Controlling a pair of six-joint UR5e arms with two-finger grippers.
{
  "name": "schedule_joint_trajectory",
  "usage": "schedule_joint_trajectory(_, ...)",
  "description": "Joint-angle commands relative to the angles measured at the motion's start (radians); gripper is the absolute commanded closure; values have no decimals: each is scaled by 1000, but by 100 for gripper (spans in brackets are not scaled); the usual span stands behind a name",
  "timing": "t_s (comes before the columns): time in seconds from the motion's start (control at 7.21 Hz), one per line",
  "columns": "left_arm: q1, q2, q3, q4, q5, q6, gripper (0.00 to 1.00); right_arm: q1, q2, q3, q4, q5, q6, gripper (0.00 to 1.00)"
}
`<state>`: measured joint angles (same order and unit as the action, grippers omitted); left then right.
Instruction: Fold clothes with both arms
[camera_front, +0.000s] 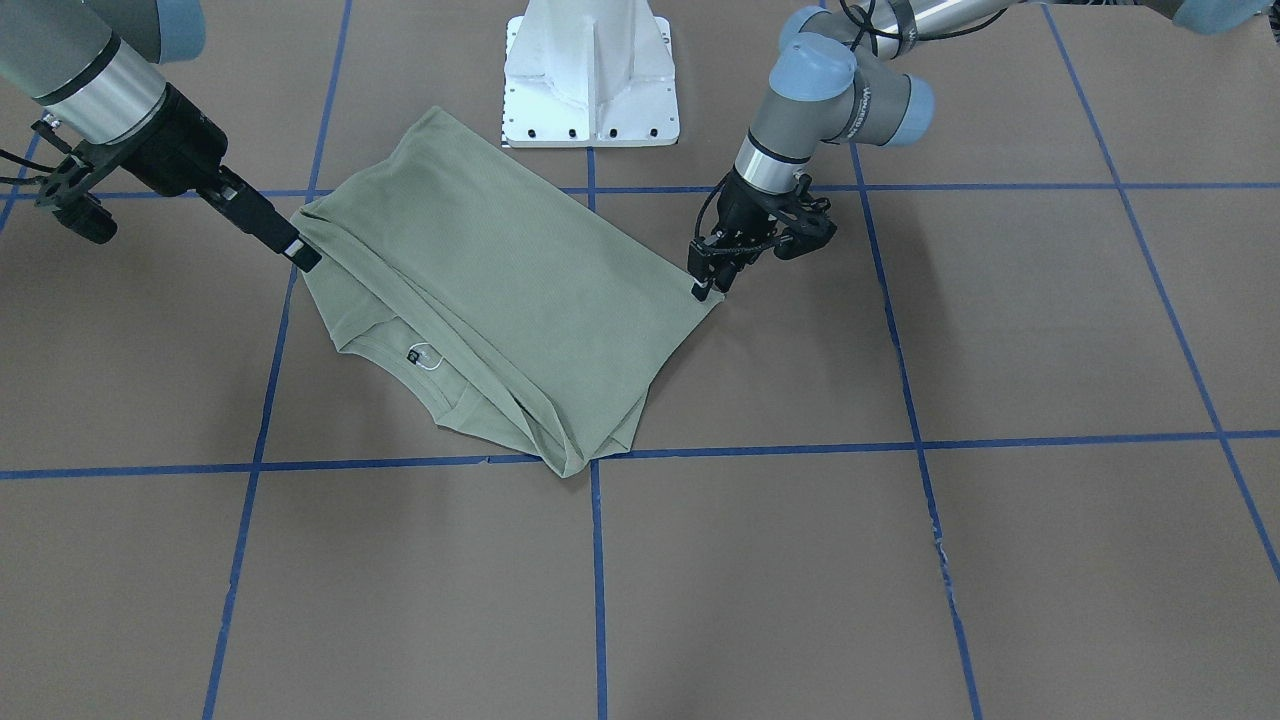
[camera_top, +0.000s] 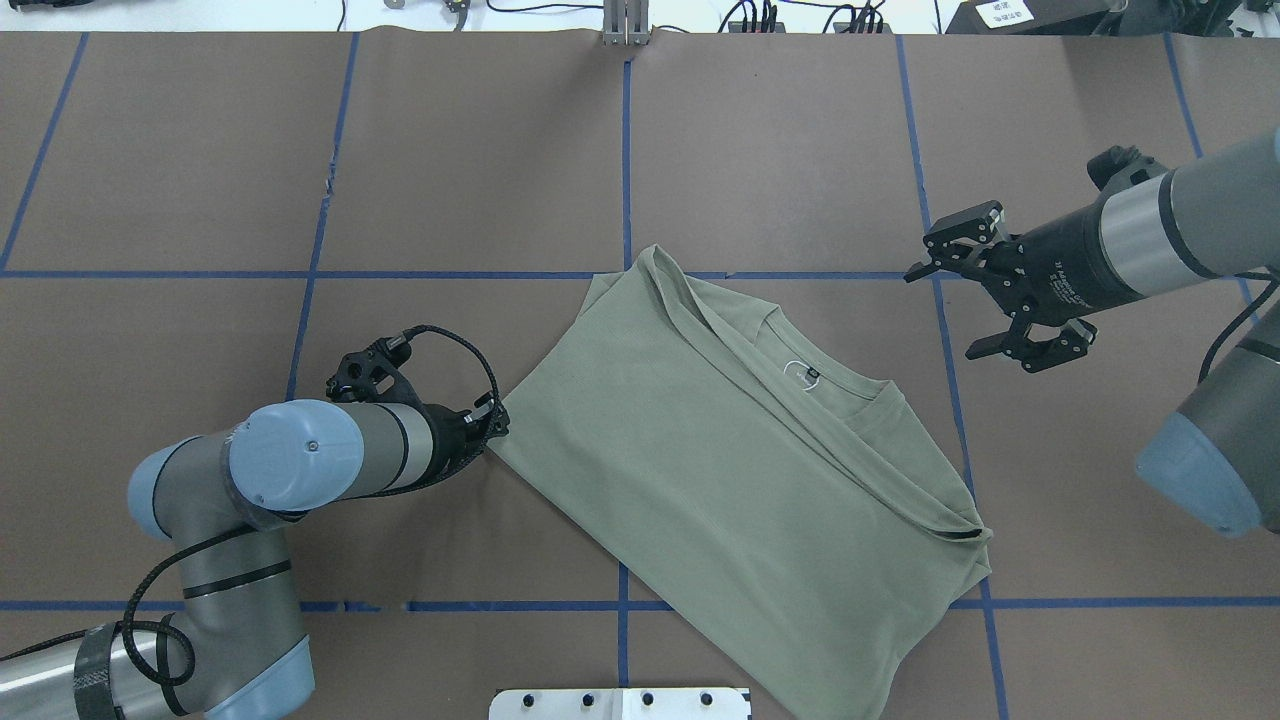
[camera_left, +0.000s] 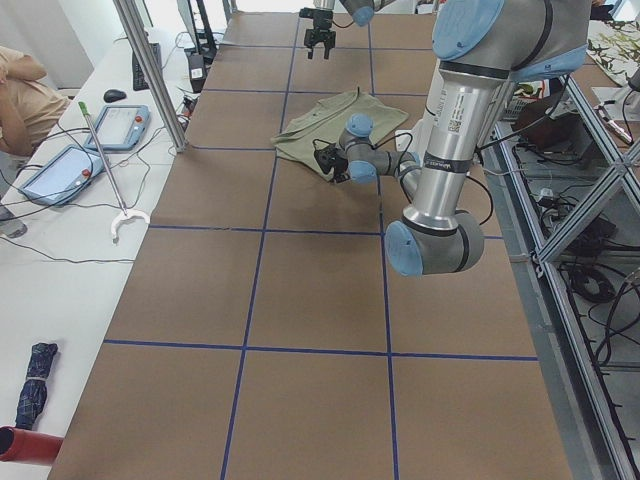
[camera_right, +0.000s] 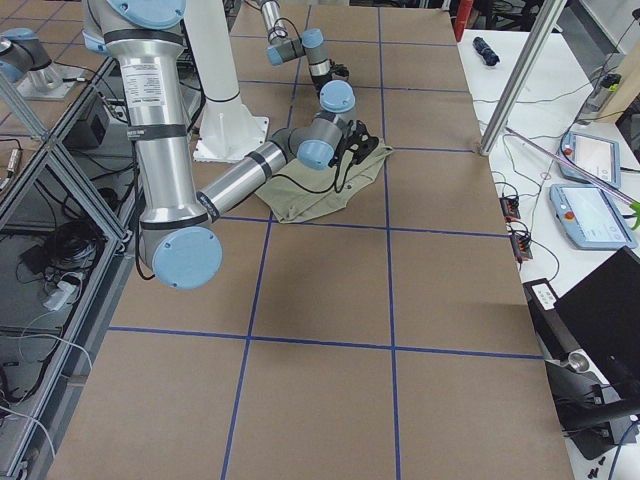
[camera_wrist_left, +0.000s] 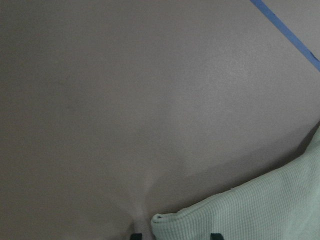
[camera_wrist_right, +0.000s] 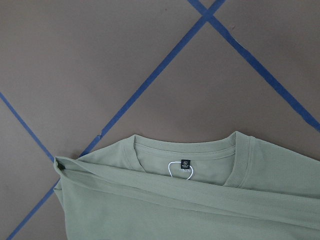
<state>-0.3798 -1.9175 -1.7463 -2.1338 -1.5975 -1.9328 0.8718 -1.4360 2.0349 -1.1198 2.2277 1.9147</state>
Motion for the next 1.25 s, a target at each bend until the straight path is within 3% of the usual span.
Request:
schedule_joint_trajectory(0.0, -7, 0, 7, 0, 17, 2, 100, -8, 2, -2, 0, 0, 1, 0)
schedule_joint_trajectory(0.28, -57, 0, 7, 2, 22, 117, 100, -13, 9, -18, 0, 0, 1, 0)
schedule_joint_trajectory(0.56, -205, -40, 95, -12, 19, 322, 100, -28, 14, -18, 0, -35, 1, 0)
schedule_joint_trajectory(0.83, -377, -227, 329, -46, 14, 379, 100, -43, 19, -19, 3, -60, 1, 0)
schedule_joint_trajectory(1.11, -438, -407, 590, -174, 14, 373, 100, -82, 49, -21, 5, -109, 1, 0)
